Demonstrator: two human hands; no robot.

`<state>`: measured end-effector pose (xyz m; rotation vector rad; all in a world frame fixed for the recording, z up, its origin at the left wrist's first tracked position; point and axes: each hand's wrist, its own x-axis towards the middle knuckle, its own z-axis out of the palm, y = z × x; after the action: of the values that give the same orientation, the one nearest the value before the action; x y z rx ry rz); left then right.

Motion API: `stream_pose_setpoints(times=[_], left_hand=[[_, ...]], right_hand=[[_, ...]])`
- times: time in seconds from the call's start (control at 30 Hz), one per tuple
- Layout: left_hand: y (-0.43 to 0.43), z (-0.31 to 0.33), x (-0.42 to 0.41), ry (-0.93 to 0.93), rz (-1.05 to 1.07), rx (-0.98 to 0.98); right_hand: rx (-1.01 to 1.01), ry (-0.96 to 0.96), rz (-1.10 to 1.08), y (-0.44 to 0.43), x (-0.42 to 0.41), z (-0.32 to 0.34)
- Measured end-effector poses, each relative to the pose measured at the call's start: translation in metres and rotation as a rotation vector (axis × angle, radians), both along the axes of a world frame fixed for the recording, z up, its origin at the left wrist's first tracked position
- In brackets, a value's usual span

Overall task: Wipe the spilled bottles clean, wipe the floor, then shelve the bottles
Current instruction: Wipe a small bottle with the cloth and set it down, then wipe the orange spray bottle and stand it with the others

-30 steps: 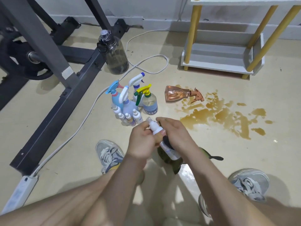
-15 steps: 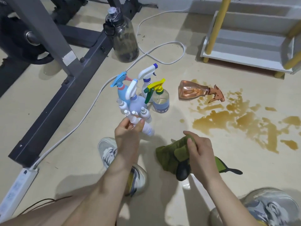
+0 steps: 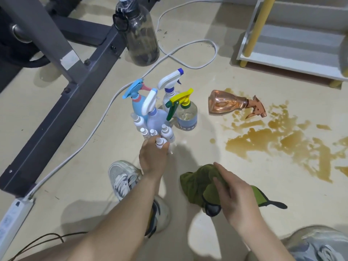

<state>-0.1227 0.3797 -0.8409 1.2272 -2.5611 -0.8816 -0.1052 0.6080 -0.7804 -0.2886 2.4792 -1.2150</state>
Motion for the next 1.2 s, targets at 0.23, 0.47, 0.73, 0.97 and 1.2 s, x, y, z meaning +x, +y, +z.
stream_pose_setpoints(times=[0.23, 0.47, 0.73, 0.97, 1.2], left_hand=[[0.023, 0.048, 0.026, 0.26, 0.075, 0.257], [0.116, 0.183, 0.04, 0.071, -0.566, 0.917], [0.12, 0.315, 0.049, 0.271, -0.725, 0.377], [0.138, 0.4, 0.041, 0.133, -0.937, 0.511], [0.162, 0.405, -0.013, 0.004, -1.094, 0.604]], right_hand=[[-0.363, -0.33, -0.485, 0.007, -0.027, 0.048], [-0.732, -0.528, -0.487, 0.019, -0.033, 0.15], [-1.055, -0.341, -0.302, 0.084, 0.006, 0.242], [-0.586, 0.308, -0.302, 0.096, 0.01, 0.284], [-0.676, 0.431, -0.426, 0.134, -0.034, 0.306]])
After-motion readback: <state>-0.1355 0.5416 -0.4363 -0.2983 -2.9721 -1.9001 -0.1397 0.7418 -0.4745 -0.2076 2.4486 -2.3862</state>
